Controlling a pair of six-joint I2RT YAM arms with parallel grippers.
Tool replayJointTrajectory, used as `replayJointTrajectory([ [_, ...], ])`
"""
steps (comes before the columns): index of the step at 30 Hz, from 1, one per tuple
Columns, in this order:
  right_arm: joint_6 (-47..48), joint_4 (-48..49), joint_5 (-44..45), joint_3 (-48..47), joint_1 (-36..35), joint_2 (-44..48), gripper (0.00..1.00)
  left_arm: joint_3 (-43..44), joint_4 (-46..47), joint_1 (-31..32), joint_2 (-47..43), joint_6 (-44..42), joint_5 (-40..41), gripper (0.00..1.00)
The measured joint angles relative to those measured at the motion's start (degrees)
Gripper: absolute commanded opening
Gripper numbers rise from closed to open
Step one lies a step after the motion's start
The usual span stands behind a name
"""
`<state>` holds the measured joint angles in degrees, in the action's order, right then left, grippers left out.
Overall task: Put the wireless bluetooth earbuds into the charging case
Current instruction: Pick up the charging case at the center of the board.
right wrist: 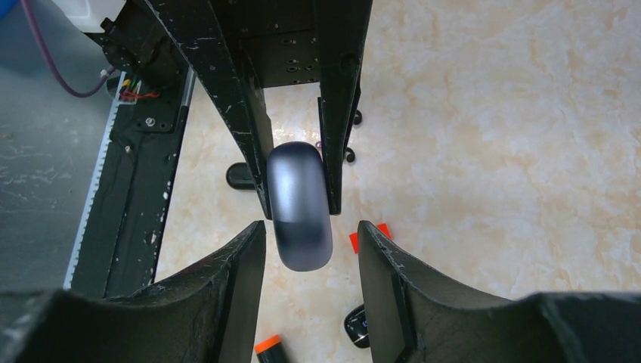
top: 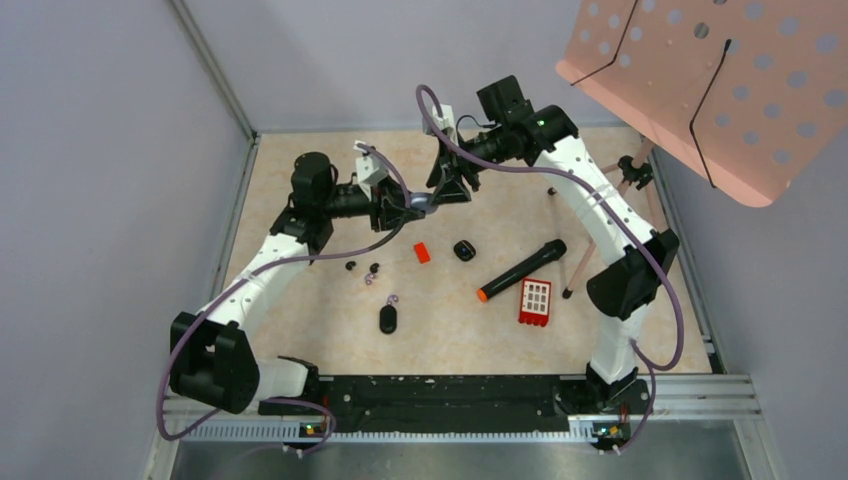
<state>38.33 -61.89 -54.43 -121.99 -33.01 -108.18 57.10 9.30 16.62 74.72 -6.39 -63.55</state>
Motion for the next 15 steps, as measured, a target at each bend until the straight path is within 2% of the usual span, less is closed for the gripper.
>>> replayJointTrajectory([
  [5, 0.0, -0.3, -0.1, 0.1, 0.0, 0.0, 0.46, 0.0, 1.8, 0.0, 0.0, 1.6, 1.5, 0.08],
  [11, 0.1, -0.2, 0.1, 0.1, -0.2, 0.0, 0.3, 0.0, 4.8, 0.0, 0.0, 4.0, 1.6, 0.09],
  [15, 0.0, 0.1, 0.3, 0.1, -0.1, -0.2, 0.14, 0.0, 4.6, 0.0, 0.2, 4.8, 1.4, 0.35],
])
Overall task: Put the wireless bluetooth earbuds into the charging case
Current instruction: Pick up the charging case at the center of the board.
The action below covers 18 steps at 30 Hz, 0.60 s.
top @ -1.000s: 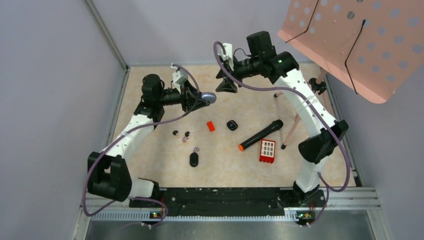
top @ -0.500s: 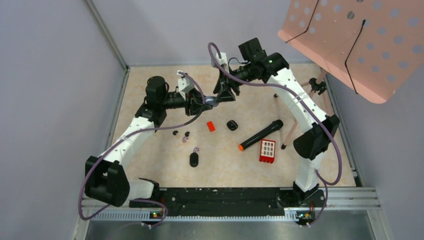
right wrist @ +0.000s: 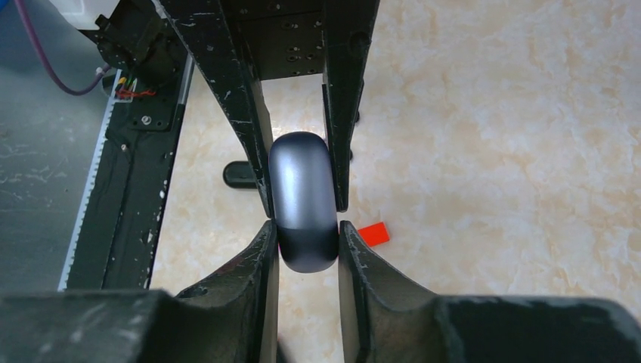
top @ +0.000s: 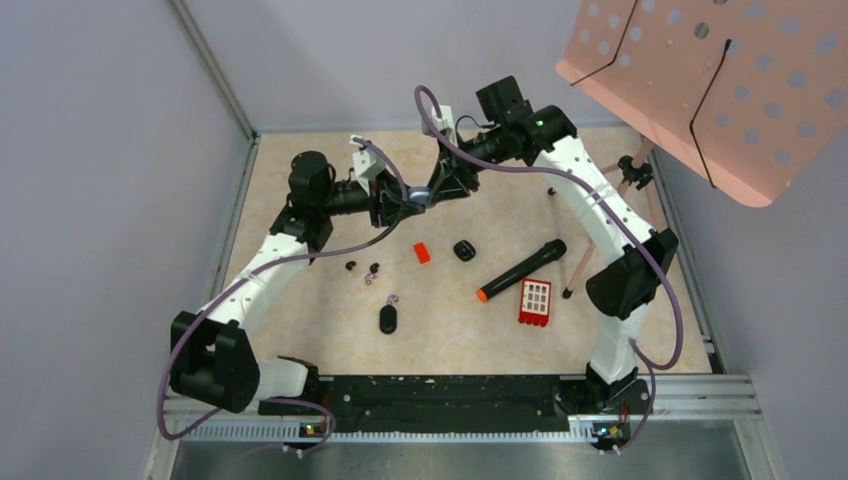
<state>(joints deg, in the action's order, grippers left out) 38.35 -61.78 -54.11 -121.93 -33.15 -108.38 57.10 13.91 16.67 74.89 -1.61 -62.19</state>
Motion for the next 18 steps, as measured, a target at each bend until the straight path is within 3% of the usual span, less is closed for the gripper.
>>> replayJointTrajectory([
  [3, 0.0, 0.0, 0.1, 0.0, 0.0, -0.1, 0.11, 0.0, -0.2, 0.0, 0.2, 0.5, 0.4, 0.42],
  [13, -1.7, 0.2, 1.0, 0.0, -0.1, -0.1, 0.09, -2.1, 1.6, -0.1, 0.3, 4.0, 1.8, 0.5],
  [18, -2.7, 0.8, 1.0, 0.0, -0.1, -0.1, 0.08, -3.4, 2.6, -0.7, 0.3, 6.8, 1.9, 0.48],
])
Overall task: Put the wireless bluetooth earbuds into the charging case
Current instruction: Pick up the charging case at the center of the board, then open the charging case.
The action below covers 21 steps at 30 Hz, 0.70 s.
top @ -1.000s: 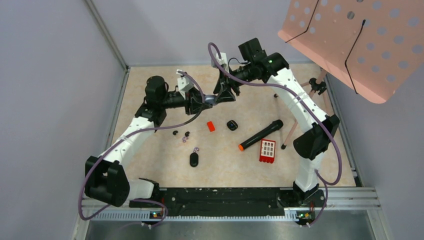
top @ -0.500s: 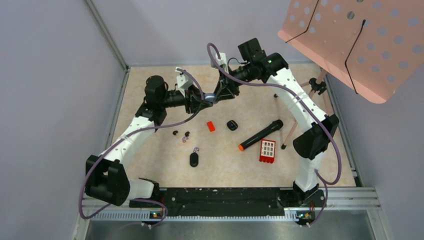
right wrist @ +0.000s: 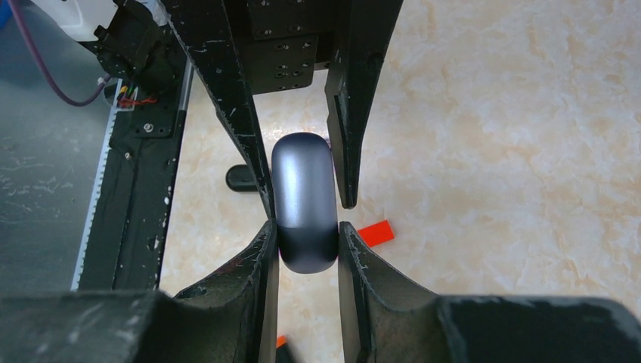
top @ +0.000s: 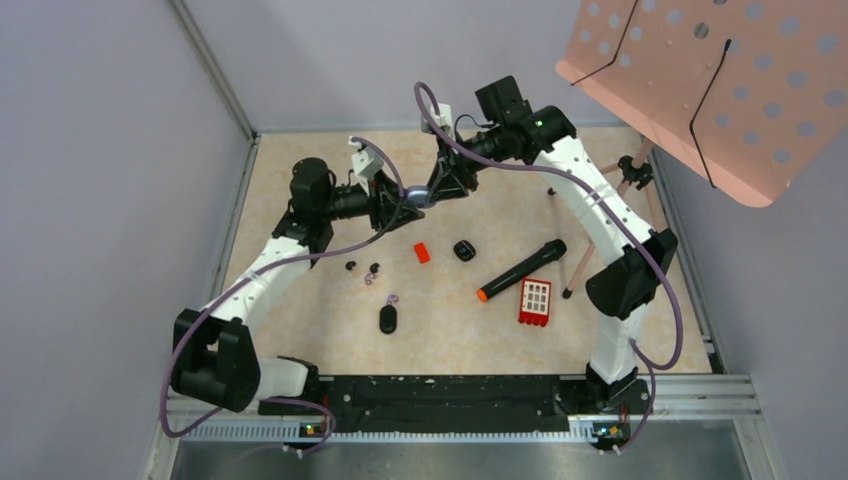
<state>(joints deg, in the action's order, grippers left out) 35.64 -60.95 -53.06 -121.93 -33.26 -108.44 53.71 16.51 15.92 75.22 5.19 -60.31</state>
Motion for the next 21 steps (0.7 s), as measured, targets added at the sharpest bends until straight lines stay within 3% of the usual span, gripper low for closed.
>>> replayJointTrajectory([
  [6, -0.4, 0.3, 0.0, 0.0, 0.0, 0.0, 0.08, 0.0, 0.6, -0.7, -0.9, 2.5, 0.1, 0.41],
  [13, -0.7, 0.3, 0.0, 0.0, 0.0, 0.0, 0.1, 0.0, 1.3, -0.9, -1.2, 3.9, -0.5, 0.16],
  [18, -1.0, 0.3, -0.1, 0.0, 0.0, 0.0, 0.32, 0.0, 1.5, -0.9, -1.2, 4.3, -0.8, 0.01],
  [21, -2.1, 0.3, 0.0, 0.0, 0.0, 0.0, 0.4, 0.0, 1.6, -0.9, -1.2, 4.1, -1.3, 0.0],
])
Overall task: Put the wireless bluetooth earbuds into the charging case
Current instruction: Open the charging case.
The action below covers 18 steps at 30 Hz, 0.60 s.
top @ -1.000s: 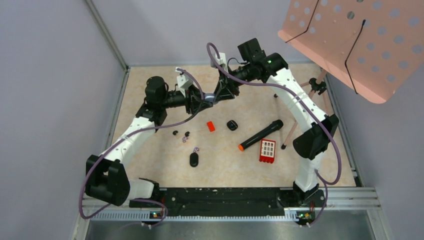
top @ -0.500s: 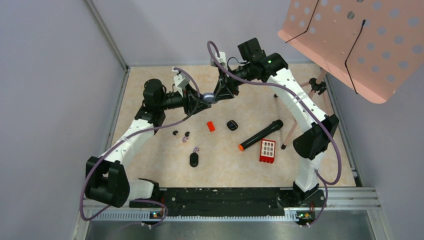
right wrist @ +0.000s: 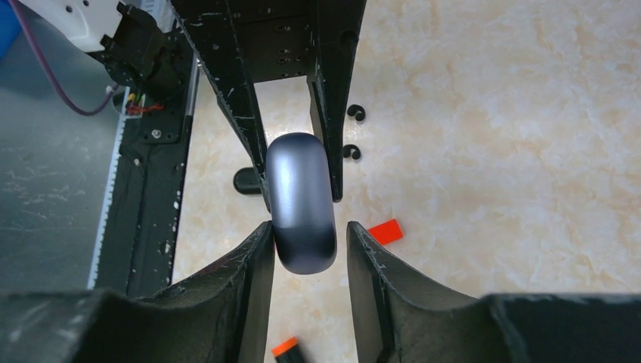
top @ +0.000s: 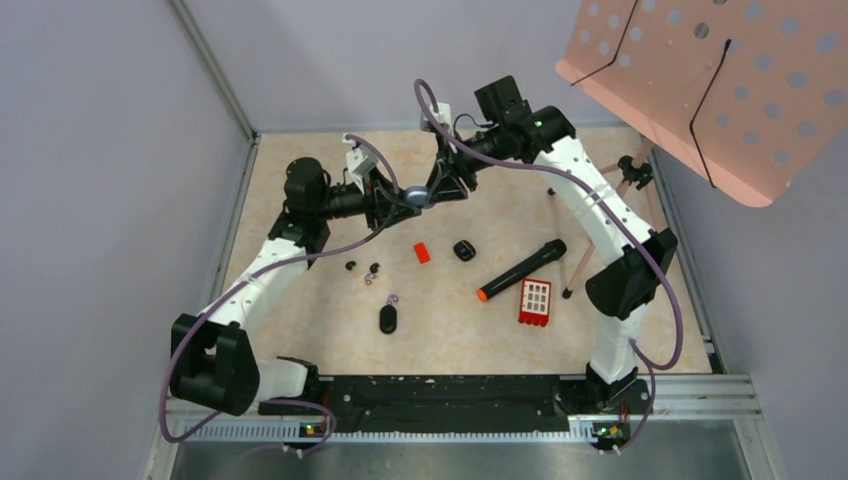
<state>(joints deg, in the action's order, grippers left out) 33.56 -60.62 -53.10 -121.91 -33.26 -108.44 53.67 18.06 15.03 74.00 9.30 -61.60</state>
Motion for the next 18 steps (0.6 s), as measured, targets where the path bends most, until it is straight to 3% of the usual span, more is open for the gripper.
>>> replayJointTrajectory([
  [18, -12.8, 5.2, -2.7, 0.0, 3.3, -1.3, 0.42, -0.7, 1.4, -0.5, 0.6, -2.2, -0.8, 0.0],
])
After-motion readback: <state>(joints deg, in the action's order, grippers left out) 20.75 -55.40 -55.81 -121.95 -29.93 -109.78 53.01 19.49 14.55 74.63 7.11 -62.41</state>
